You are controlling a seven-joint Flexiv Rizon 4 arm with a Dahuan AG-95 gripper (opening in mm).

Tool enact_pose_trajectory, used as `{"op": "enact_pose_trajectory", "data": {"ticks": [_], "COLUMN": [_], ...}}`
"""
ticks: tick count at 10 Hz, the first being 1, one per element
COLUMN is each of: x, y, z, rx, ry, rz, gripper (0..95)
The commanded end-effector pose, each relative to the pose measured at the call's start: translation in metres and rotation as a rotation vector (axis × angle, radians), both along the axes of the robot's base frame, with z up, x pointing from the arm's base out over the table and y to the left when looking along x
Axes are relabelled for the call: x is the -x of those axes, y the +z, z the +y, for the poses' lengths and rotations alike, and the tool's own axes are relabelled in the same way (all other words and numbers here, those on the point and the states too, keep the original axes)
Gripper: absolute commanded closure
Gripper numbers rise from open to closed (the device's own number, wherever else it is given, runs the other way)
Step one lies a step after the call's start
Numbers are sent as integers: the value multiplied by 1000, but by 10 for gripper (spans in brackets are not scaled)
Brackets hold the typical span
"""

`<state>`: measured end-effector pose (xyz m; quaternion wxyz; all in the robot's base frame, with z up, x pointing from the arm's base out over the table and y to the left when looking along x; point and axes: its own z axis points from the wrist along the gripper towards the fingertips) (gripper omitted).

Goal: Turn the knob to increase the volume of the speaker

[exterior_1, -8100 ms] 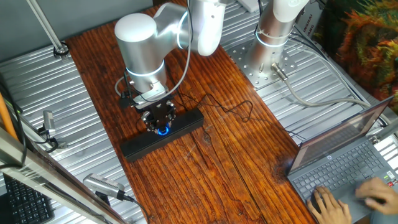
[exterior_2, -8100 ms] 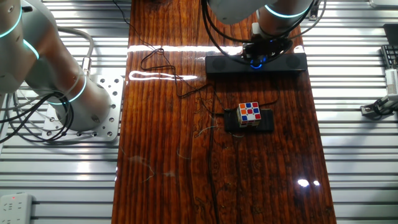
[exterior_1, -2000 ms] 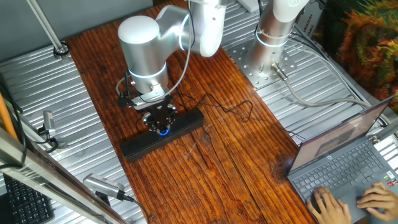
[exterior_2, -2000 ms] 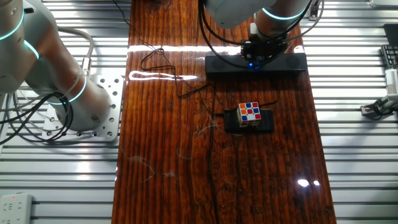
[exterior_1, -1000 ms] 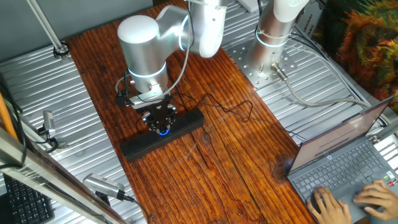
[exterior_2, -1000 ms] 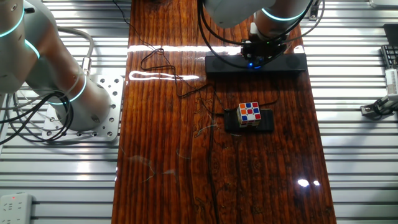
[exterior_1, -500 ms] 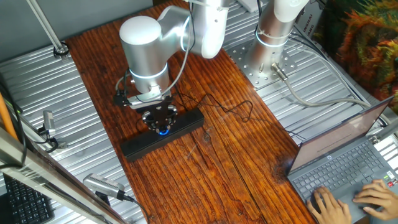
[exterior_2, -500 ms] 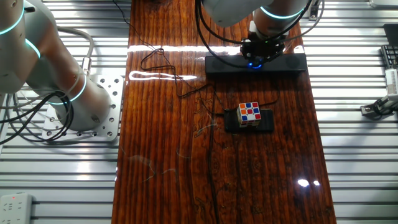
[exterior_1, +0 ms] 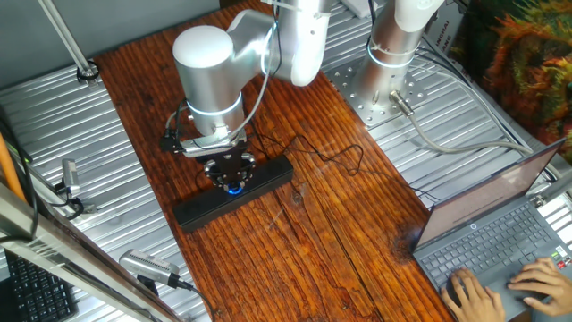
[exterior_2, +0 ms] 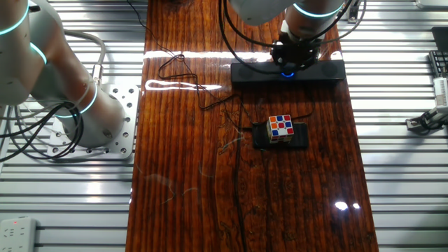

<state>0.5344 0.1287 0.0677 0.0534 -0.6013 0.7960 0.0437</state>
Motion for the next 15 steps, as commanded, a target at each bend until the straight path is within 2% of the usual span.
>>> {"op": "enact_pose_trajectory", "data": {"ticks": [1,6,15], "x": [0,0,0], "y": [-1,0,0], "z": [0,0,0], "rx": [3,9,2], "ry": [-43,-151,-322], "rz": [7,29,38], "gripper": [950,950,950]}}
